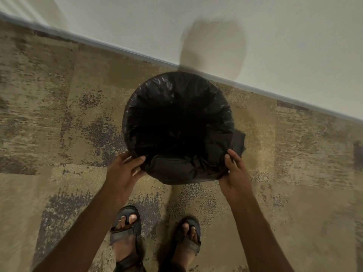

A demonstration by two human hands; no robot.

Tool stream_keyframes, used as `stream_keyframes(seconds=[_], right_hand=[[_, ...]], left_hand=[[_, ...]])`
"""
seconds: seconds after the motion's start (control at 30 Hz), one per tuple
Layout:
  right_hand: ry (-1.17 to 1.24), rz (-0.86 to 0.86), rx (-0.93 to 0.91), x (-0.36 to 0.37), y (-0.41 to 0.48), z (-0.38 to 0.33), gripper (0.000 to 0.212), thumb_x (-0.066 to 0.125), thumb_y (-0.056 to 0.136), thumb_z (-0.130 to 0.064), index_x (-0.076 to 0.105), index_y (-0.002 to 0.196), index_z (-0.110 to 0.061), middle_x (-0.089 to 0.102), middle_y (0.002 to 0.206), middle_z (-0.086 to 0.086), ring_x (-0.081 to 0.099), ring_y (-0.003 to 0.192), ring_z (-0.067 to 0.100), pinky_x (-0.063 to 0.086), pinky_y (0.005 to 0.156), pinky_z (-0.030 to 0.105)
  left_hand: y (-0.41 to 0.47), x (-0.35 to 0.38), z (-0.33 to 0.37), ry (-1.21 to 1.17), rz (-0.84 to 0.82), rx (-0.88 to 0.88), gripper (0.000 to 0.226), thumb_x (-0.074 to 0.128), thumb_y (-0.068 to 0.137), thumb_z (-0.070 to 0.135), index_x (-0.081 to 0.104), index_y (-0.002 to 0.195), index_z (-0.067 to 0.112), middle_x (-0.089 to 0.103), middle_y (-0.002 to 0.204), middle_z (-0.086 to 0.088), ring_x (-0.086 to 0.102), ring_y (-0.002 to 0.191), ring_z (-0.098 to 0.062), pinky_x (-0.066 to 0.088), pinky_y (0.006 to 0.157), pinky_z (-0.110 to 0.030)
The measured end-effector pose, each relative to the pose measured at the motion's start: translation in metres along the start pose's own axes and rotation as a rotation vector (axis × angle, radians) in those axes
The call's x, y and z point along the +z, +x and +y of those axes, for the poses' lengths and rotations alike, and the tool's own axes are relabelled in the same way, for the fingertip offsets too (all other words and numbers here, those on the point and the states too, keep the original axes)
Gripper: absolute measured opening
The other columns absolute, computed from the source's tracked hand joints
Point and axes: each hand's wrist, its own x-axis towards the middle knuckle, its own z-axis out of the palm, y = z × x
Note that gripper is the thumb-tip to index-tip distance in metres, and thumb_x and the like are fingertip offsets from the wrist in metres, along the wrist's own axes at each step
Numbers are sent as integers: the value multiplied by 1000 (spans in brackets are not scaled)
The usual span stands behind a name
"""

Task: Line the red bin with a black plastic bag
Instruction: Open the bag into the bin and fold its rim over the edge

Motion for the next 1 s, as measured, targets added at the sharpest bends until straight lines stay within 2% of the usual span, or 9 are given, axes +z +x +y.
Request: stream_keyframes(seconds=[0.23,0.4,0.5,0.63,0.7,0.77,0.83,0.93,1.0], right_hand=[[55,32,80,-25,20,6,26,46,97,2,63,89,-16,66,97,6,62,90,18,59,59,23],[-70,-15,114,-17,30,4,25,44,98,-1,65,109,-7,68,106,9,63,100,21,58,73,27],[-89,-28,128,-12,22,-1,23,55,95,-11,66,115,-14,67,104,1,59,105,19,51,86,31],[-168,276,39,-13,-5,-3,24,57,93,-18,57,117,-15,55,120,2,48,115,19,41,98,34],[-249,409,-59,-11,-25,-1,15,58,94,-21,54,107,-16,55,107,1,50,103,16,44,88,32],[-302,342,-112,-1,-44,5,14,60,93,-25,51,101,-18,54,100,0,52,95,14,47,80,31],[-312,244,-65,12,-55,12,25,62,92,-27,48,109,-15,56,106,1,55,96,14,49,81,33],[-195,184,73,30,-54,15,39,65,91,-20,44,121,-7,59,112,9,61,89,16,52,67,31],[-147,183,135,34,-46,14,38,66,90,-14,48,121,-3,62,114,15,64,98,23,56,70,40]], left_hand=[[3,-6,-6,-67,-19,-61,34,60,84,-8,59,116,6,68,110,-10,66,102,-22,58,66,-30],[3,-7,-4,-31,-44,-47,37,59,84,-8,59,118,8,68,111,-10,64,106,-24,55,79,-34],[-2,-3,-4,65,-17,-6,30,61,85,-5,64,106,17,70,107,-4,64,105,-20,52,82,-34],[-14,2,-4,118,111,66,27,70,83,12,67,106,24,68,100,6,59,103,-13,46,87,-34],[-19,4,-7,24,175,44,33,72,82,24,64,114,21,65,104,2,57,106,-17,46,80,-34],[-24,10,-10,-37,201,-27,29,73,81,30,63,106,19,65,106,-3,59,103,-21,49,76,-37],[-27,18,-14,-38,169,-130,25,73,83,30,62,100,16,65,105,-8,60,99,-24,51,79,-41],[-27,30,-15,-67,128,-218,20,69,87,24,59,97,11,62,104,-13,60,94,-28,49,90,-47],[-22,31,-12,-99,133,-230,12,66,89,17,58,95,9,62,103,-13,60,92,-28,48,92,-47]])
